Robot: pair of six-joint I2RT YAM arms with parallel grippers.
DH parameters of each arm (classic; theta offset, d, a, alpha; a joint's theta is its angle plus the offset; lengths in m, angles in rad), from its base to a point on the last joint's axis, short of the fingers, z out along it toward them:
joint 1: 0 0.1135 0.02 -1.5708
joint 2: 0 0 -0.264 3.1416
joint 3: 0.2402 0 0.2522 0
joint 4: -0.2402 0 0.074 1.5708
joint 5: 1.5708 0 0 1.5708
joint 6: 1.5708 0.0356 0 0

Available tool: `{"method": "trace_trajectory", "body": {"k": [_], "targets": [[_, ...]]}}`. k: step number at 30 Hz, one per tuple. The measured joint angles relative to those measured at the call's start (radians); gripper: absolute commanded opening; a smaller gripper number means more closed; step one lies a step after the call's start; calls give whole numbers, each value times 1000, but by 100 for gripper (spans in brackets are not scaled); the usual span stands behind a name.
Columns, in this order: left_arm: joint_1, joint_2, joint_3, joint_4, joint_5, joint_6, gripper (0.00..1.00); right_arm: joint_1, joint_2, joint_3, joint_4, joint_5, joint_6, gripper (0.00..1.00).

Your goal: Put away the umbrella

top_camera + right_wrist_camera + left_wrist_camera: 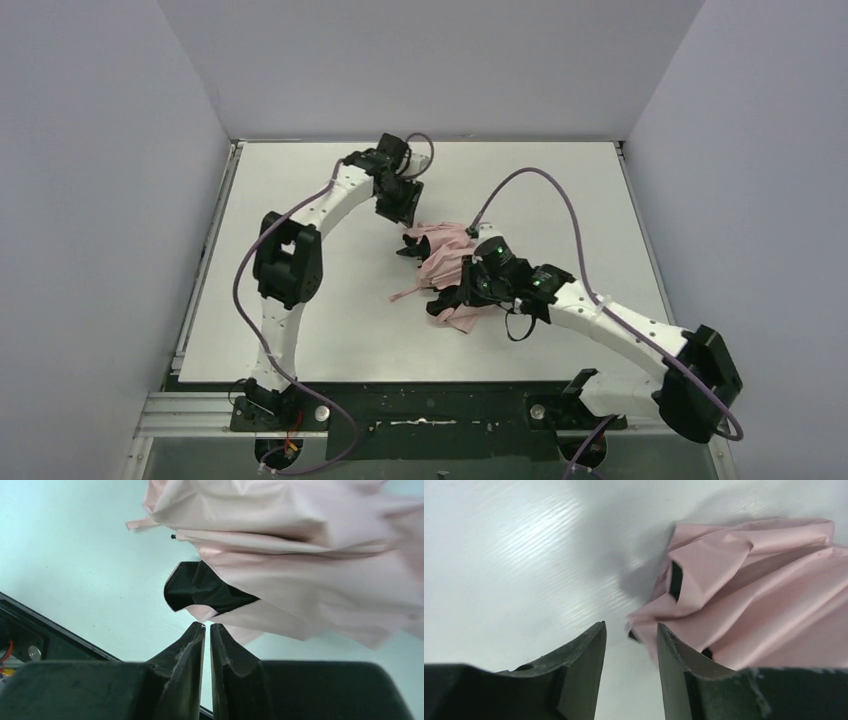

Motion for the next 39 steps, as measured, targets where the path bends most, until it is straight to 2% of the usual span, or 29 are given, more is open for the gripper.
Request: {"method": "trace_trajectory", "body": {"k": [2,5,8,11,15,18,22,31,39], "targets": [[39,-60,-34,15,-11,-31,36,-8,-77,50,-95,60,-60,8],[93,-209,-142,55,-44,-89,26,-39,-131,153,-196,154,-134,0],[110,-380,-274,97,-93,-145,14,-148,-133,248,-236,227,-181,0],[101,-518,-417,137,-116,-202,7,-294,-86,291,-238,243,-205,0],[82,-616,-616,190,-116,-273,0,-455,81,326,-219,206,-222,0],[62,-613,-739,216,-114,-319,0,-511,229,357,-207,154,-230,0],[10,-584,-805,229,-113,-360,0,-528,379,394,-185,95,-245,0],[-81,-424,-734,318,-89,-408,0,-528,564,449,-140,-42,-261,0],[-98,-343,-702,359,-18,-421,0,-526,587,418,-113,-146,-274,0]]}}
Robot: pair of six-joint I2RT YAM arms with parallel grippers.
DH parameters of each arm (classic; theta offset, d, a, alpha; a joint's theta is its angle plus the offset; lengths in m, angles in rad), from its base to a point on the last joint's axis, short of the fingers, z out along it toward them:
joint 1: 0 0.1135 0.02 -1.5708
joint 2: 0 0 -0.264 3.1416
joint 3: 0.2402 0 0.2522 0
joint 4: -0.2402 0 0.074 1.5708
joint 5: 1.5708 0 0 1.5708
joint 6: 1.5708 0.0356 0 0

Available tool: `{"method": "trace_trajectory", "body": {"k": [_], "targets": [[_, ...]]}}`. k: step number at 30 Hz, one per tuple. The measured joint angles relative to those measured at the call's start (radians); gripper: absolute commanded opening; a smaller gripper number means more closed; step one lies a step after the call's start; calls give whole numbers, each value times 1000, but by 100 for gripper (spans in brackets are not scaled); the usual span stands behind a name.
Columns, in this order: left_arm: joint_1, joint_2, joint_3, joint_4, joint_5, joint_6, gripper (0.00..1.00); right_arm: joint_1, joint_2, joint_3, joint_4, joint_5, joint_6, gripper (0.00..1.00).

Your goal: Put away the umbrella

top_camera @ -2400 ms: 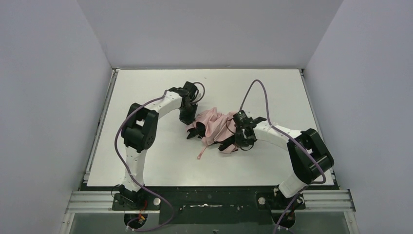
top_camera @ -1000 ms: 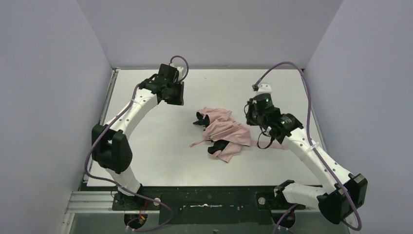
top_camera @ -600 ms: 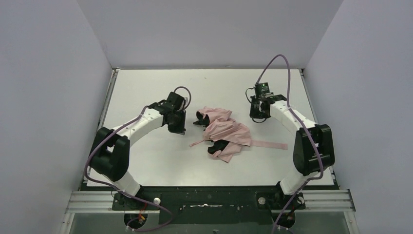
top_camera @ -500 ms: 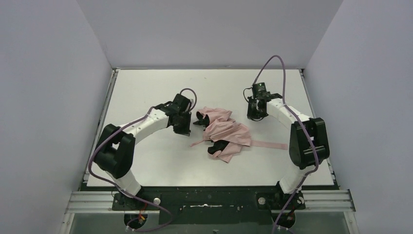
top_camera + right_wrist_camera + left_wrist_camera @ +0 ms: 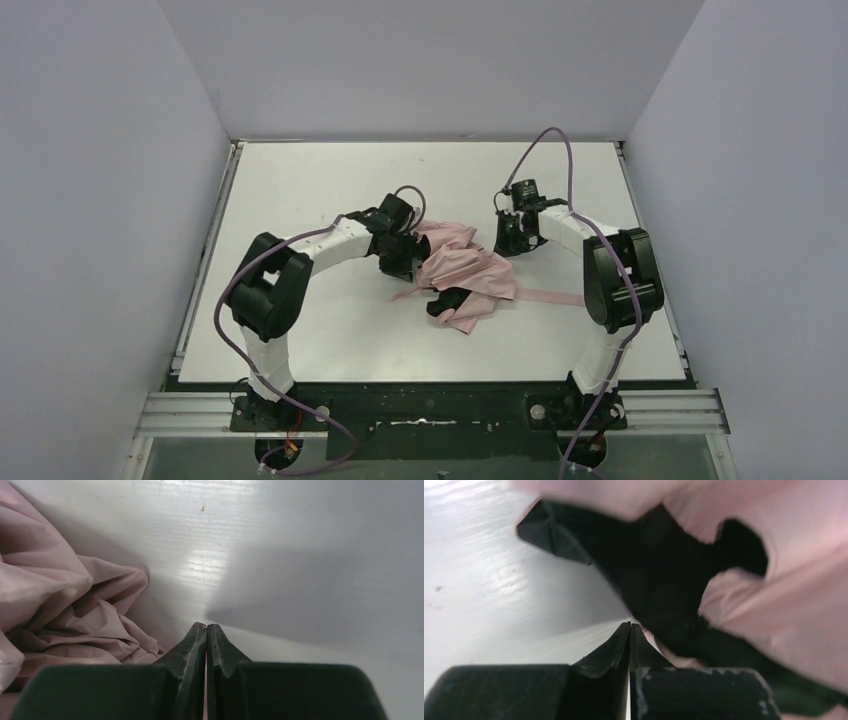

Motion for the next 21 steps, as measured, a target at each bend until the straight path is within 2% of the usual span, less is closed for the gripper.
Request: {"method": "trace_trajectory", "body": {"k": [10,17,21], "targets": [[-5,103,112,-18,36,35,0,31,-55,-132,42,-91,12,0],[25,137,207,-45,31,61,0,58,-123,-188,45,-89,34,1],[63,137,217,-53,26,64,8,58,-203,-200,28,-14,38,8]]}}
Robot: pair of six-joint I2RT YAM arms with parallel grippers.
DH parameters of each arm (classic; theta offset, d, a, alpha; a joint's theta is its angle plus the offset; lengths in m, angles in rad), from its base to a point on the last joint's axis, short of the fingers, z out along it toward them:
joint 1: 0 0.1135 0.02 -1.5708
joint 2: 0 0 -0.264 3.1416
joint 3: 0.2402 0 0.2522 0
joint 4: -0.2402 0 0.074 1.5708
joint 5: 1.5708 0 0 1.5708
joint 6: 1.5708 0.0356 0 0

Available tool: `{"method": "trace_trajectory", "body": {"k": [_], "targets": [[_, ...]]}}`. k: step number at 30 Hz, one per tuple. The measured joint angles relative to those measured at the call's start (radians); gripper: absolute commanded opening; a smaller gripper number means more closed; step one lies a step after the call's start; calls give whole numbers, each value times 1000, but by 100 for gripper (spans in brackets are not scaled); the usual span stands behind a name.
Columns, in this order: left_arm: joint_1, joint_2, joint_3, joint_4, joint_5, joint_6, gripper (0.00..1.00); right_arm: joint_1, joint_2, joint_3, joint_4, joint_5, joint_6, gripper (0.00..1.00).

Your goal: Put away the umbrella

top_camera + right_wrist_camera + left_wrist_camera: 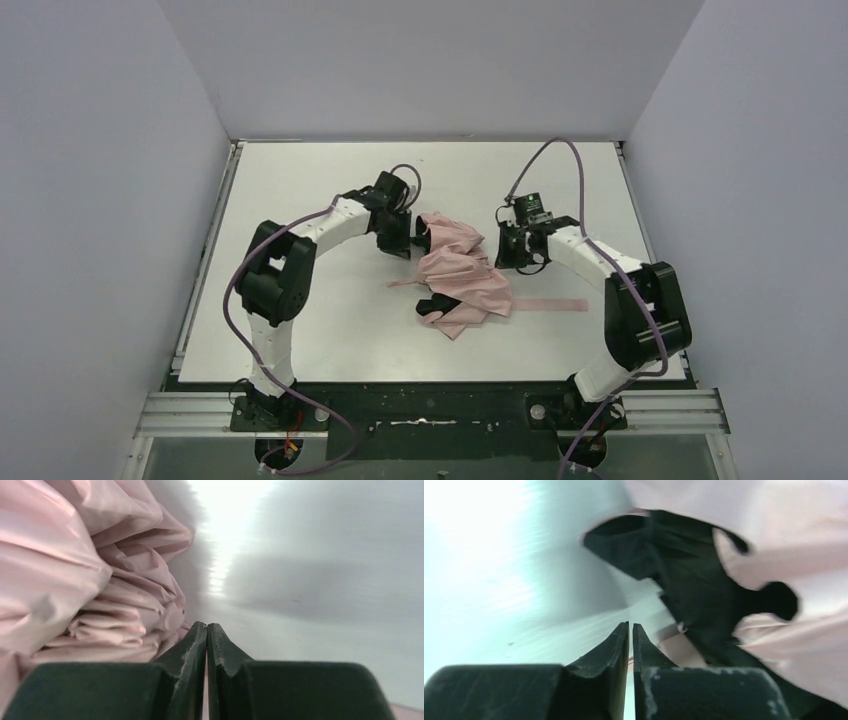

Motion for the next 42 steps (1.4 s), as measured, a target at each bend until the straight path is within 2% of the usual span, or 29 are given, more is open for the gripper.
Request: {"method": "trace_trajectory", "body": {"k": [3,7,9,12,17,22,28,36,39,42], "targets": [[47,-18,-20,-6,-11,1,13,-7,-107,-10,-31,95,0,16],[120,-122,-103,-26,-28,2,23,-20,-249,-17,-60,197,-8,30],[140,-195,-142,-27,-27,8,29,-25,-309,-25,-67,214,-14,34],[133,-307,-203,11,40,24,41,-26,-379,-42,-70,188,-30,35],[42,-419,-280,98,135,74,46,-25,-410,-72,-66,87,-34,35],[-51,-389,-278,151,171,121,50,-24,-426,-126,-61,20,-24,35],[-54,-316,-275,168,172,159,53,-19,-434,-140,-54,-19,-10,36],[-57,-276,-256,171,173,206,51,-5,-450,-140,-45,-43,-7,36],[-57,-266,-255,176,183,209,40,0,-452,-141,-43,-44,-6,37],[-57,-252,-243,176,193,210,20,4,-452,-145,-34,-45,-4,36]]}}
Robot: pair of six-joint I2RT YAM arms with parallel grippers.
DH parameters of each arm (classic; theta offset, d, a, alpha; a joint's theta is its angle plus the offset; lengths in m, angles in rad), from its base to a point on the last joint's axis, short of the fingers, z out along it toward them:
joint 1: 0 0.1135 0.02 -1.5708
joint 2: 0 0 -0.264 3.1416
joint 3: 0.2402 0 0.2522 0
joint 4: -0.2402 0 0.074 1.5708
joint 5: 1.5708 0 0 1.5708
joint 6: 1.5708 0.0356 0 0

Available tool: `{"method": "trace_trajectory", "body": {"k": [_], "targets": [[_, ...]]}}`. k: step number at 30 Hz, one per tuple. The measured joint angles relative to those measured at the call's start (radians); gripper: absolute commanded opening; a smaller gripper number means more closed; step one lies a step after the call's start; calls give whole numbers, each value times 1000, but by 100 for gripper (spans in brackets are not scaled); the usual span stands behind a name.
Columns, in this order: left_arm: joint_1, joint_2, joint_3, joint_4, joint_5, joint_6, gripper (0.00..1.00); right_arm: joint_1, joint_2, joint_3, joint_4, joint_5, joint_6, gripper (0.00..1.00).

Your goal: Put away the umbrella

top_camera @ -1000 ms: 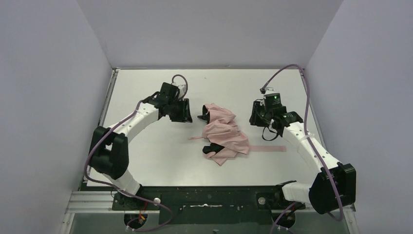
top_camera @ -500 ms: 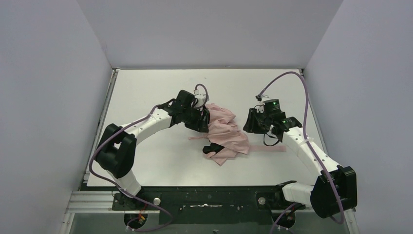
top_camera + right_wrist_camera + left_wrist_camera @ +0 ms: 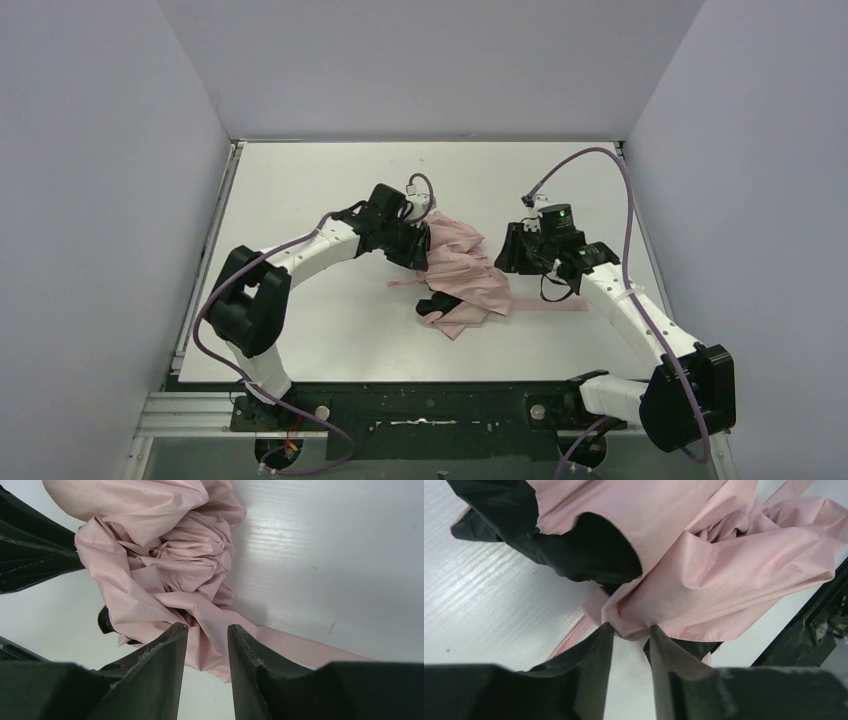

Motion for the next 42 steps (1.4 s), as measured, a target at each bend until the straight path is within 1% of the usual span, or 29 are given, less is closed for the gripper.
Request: {"method": "trace_trajectory", "body": {"k": [2,4,5,11,15,18,24,30,33,35,39,42], "targets": [[0,6,12,0,2,-3,6,5,0,-7,7,-2,2,36],[-1,8,26,-3,5,-4,1,11,0,-14,9,-6,8,36],[-1,8,32,-7,6,-5,0,17,0,-16,10,-6,9,36],[-3,1,52,-26,20,-6,0,51,2,-16,28,-14,24,35],[-10,-37,65,-76,25,-2,0,83,23,-16,47,-13,32,34],[-21,-63,116,-122,31,8,0,101,47,-23,64,-5,47,32],[-71,-92,257,-205,47,53,0,114,79,-61,95,33,90,32],[-117,-95,316,-252,60,74,0,116,82,-90,134,48,129,30],[-121,-74,364,-266,71,74,0,120,82,-110,163,48,136,24],[-123,-48,409,-266,77,74,0,122,81,-128,185,45,144,21],[-139,17,506,-272,89,73,0,122,64,-161,223,37,162,21],[-158,51,550,-274,97,70,0,122,26,-197,253,37,185,23]]}}
